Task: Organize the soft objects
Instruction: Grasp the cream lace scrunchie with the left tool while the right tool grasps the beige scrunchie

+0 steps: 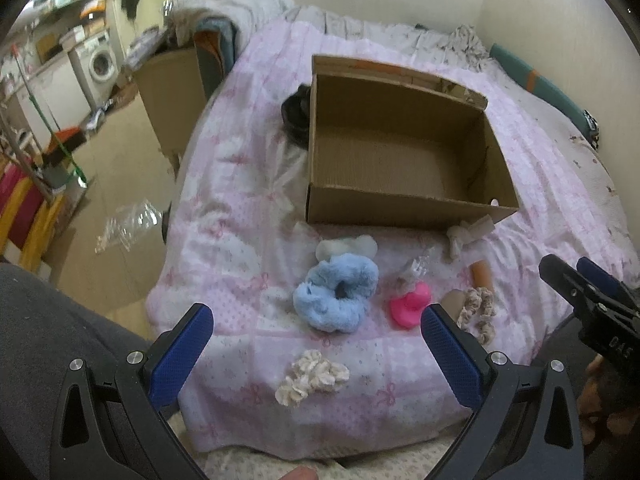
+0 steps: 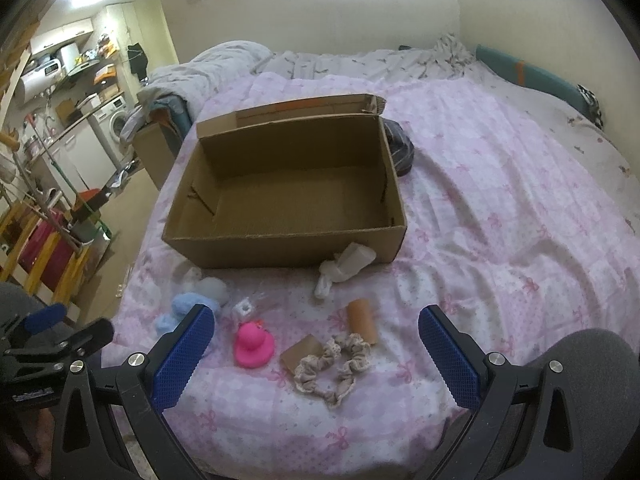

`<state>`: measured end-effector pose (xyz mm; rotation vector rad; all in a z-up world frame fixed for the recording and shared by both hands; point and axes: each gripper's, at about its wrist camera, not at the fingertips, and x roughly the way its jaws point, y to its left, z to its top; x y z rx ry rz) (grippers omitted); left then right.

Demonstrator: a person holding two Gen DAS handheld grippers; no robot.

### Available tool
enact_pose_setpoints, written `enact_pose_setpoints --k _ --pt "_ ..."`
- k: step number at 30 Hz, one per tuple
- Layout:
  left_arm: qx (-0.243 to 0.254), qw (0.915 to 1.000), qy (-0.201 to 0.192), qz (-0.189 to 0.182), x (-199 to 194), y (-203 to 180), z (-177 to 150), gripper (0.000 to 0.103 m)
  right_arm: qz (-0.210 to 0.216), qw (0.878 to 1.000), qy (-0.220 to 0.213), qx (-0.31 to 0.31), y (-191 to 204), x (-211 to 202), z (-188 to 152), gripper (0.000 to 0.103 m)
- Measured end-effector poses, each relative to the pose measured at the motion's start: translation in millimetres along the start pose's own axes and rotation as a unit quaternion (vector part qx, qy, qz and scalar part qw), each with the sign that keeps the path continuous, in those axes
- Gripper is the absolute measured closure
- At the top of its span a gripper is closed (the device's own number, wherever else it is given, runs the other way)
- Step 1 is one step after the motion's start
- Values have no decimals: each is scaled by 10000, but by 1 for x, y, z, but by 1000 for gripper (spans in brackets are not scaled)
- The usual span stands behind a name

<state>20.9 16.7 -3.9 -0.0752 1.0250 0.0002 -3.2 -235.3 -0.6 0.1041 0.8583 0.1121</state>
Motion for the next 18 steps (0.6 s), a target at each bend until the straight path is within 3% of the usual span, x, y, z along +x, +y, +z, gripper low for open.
enact_pose_setpoints --k 6,8,12,18 --pt "-556 9944 898 -76 26 20 7 0 43 9998 169 133 -9 10 2 0" --pt "-626 9907 1208 58 39 26 5 0 57 9996 219 193 -11 14 -1 0" --pt "-670 9771 2013 -170 74 26 -8 1 114 9988 304 361 -16 20 -3 0" --pt "-727 9618 2632 -189 111 22 -29 25 156 9984 335 431 -17 23 -4 0"
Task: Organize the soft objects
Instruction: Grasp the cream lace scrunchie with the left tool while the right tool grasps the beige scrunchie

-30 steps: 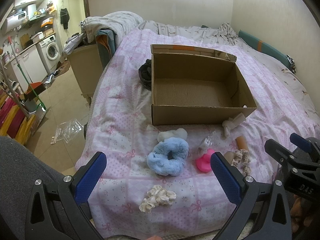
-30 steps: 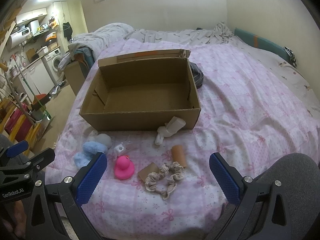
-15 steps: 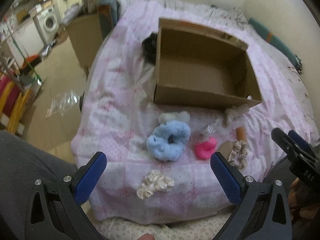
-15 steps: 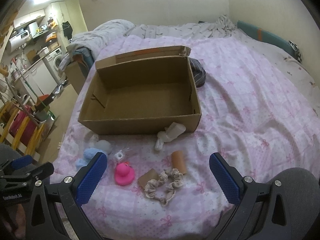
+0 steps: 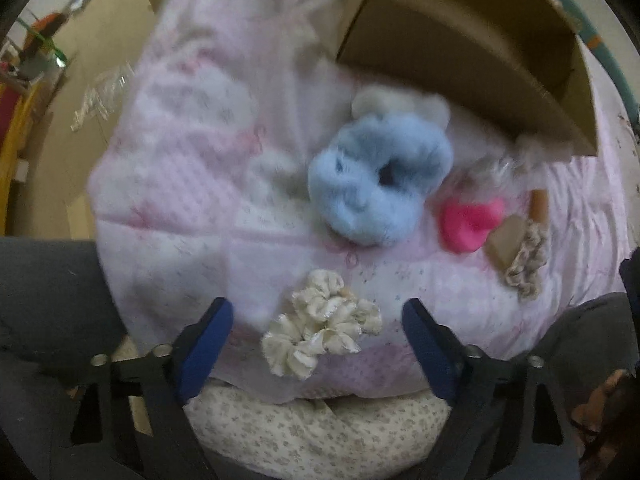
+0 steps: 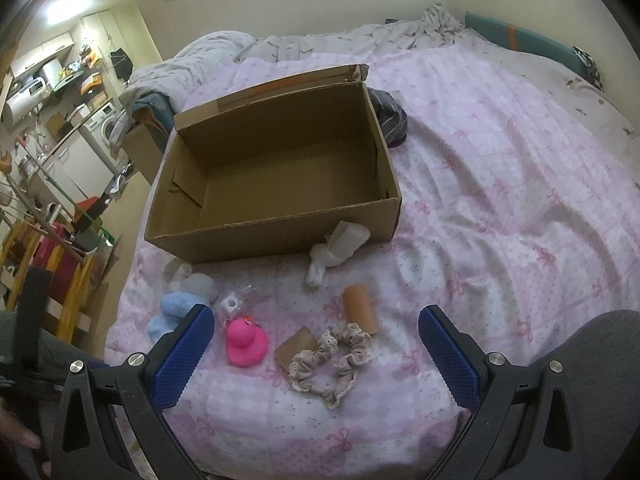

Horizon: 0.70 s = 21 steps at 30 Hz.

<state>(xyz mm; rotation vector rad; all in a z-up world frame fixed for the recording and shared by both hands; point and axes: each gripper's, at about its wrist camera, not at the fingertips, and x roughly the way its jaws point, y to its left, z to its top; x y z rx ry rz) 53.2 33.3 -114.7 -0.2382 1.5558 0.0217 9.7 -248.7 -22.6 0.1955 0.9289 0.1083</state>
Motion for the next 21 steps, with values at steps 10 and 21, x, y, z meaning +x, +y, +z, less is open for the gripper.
enact_pose_setpoints --k 10,21 --pt "205 9993 284 -109 21 -8 -6 86 -39 10000 60 60 -2 7 -3 0" --pt "640 9952 -741 -40 -61 -13 20 89 148 9985 279 443 -17 11 2 0"
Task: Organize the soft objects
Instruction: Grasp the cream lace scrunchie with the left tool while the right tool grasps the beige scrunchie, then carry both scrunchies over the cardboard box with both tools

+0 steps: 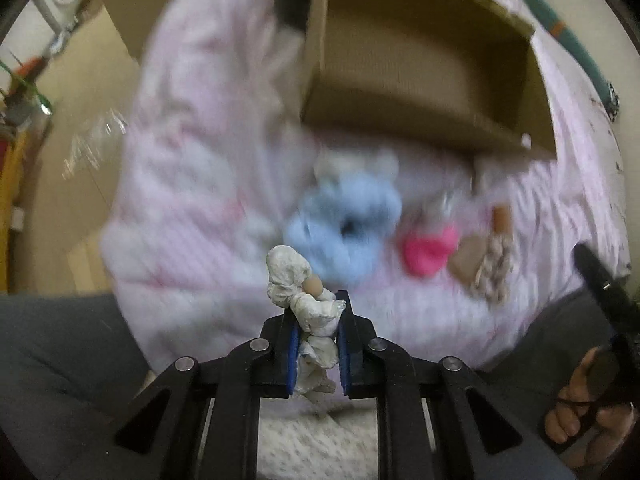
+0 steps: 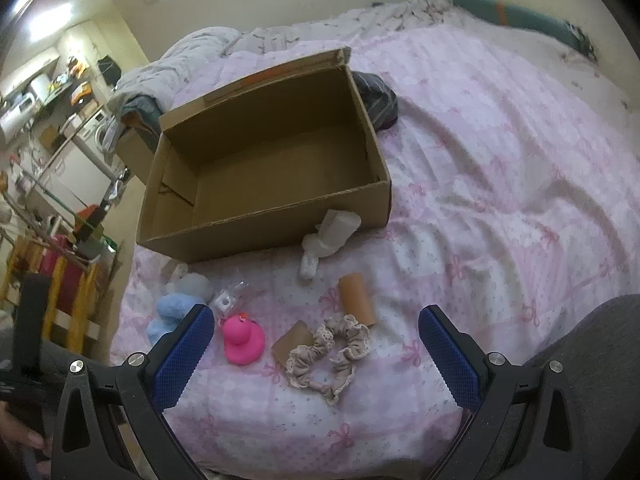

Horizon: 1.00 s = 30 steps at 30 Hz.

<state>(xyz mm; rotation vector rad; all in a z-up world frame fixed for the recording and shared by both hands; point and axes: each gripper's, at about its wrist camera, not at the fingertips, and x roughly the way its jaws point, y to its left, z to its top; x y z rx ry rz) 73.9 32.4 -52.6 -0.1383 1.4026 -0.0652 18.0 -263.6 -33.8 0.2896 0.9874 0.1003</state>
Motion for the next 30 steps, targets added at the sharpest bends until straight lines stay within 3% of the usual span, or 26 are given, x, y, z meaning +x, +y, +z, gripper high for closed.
enact_pose_setpoints --k 3,6,11,14,16,19,21,26,30 --pt "-43 9998 -181 10 2 5 9 89 302 9969 534 489 -16 16 6 0" --pt "-91 9997 -236 -19 11 10 15 89 495 9847 1309 1034 -30 44 4 0" --pt "-346 9991 -78 -242 29 17 10 89 142 9815 1720 829 -21 66 -6 4" --pt "-335 9989 -144 -302 27 16 10 89 145 9808 1852 601 -8 79 -11 20" --pt "-309 9989 -192 -309 27 16 9 89 79 9796 1908 624 -6 89 -15 21" --pt "-325 9987 -216 -313 27 17 8 89 7 9773 1963 801 -9 101 -19 35" --pt "-335 9986 -222 -343 26 17 9 89 39 9757 2002 892 -10 106 -20 60" --pt "-261 9988 -256 -328 25 13 8 89 200 9776 1897 890 -11 101 -19 90" --pt "-213 9990 -294 -259 25 12 7 89 408 9829 1599 812 -11 80 -12 90"
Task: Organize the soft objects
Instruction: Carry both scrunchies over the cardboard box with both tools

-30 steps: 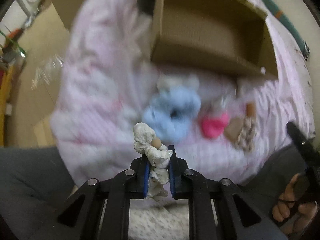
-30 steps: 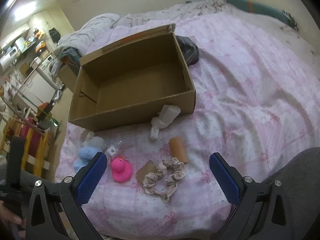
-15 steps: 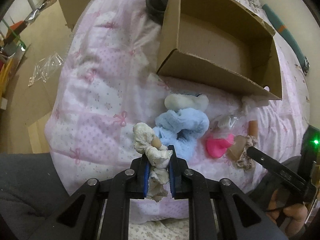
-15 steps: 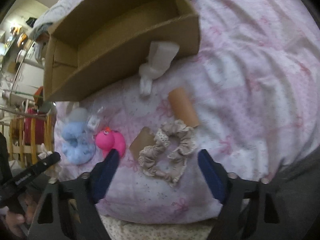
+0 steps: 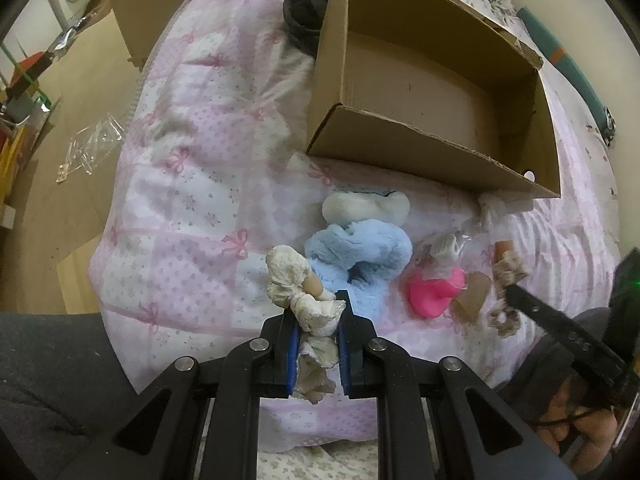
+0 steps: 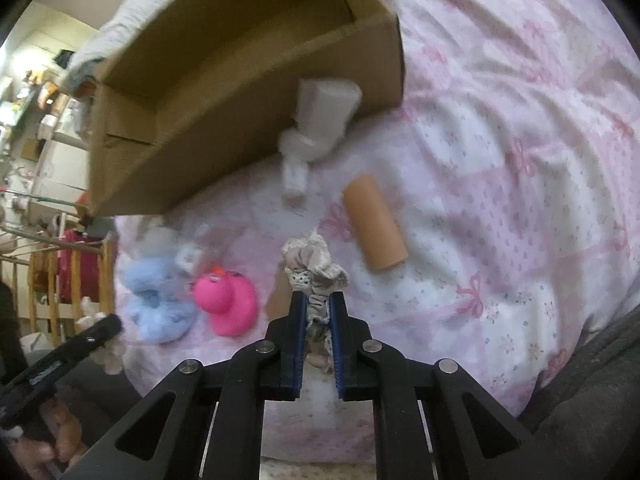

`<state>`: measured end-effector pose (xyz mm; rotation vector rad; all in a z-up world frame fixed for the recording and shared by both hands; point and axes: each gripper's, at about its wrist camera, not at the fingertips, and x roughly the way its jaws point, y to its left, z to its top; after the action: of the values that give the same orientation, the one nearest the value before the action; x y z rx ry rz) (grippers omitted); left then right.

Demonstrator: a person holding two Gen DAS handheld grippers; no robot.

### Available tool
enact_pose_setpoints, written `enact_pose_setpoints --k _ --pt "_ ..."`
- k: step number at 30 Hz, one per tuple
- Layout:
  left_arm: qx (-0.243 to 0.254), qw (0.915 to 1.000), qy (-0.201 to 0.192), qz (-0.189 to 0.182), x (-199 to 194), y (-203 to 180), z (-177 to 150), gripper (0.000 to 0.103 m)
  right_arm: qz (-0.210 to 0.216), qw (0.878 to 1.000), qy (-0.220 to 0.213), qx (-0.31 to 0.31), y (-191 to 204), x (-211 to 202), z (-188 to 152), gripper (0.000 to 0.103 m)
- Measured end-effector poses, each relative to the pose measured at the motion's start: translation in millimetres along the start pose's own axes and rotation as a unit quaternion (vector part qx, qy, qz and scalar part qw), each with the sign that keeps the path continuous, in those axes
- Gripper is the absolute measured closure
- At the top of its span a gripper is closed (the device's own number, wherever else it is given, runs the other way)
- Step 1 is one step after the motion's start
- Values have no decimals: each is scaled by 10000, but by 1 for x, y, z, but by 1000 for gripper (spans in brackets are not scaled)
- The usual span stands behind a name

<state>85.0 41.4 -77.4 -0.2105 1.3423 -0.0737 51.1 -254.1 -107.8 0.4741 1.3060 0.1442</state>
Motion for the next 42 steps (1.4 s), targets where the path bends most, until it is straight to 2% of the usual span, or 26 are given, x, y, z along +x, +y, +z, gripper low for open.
enact_pose_setpoints --k 7,11,18,24,27,28,31,36,42 --pt "-21 9999 -73 121 -1 0 -1 89 319 9973 -615 -238 3 -37 -2 90" --pt "-13 9995 -209 251 -5 0 -1 89 472 9973 -490 -286 4 -34 -3 90" --pt "39 9979 -568 302 -27 -3 0 89 628 9961 -565 -271 15 -33 -4 90" --pt "109 9973 -684 249 -45 -12 15 89 927 9896 -988 -483 23 -58 2 90" --pt "232 9952 -900 291 -56 -23 28 89 1535 9750 -1519 -523 24 -84 11 90" --pt "286 9941 -994 323 -60 -28 34 89 1596 9715 -1656 -569 26 -92 15 90" --pt "344 9916 -1193 356 -70 -39 53 89 1598 9644 -1986 -710 32 -110 32 90" --pt "396 9875 -1468 410 -81 -55 92 89 1561 9607 -2147 -813 35 -118 70 90" --pt "432 9859 -1588 305 -70 -68 133 88 1398 9583 -2281 -1001 39 -111 107 90"
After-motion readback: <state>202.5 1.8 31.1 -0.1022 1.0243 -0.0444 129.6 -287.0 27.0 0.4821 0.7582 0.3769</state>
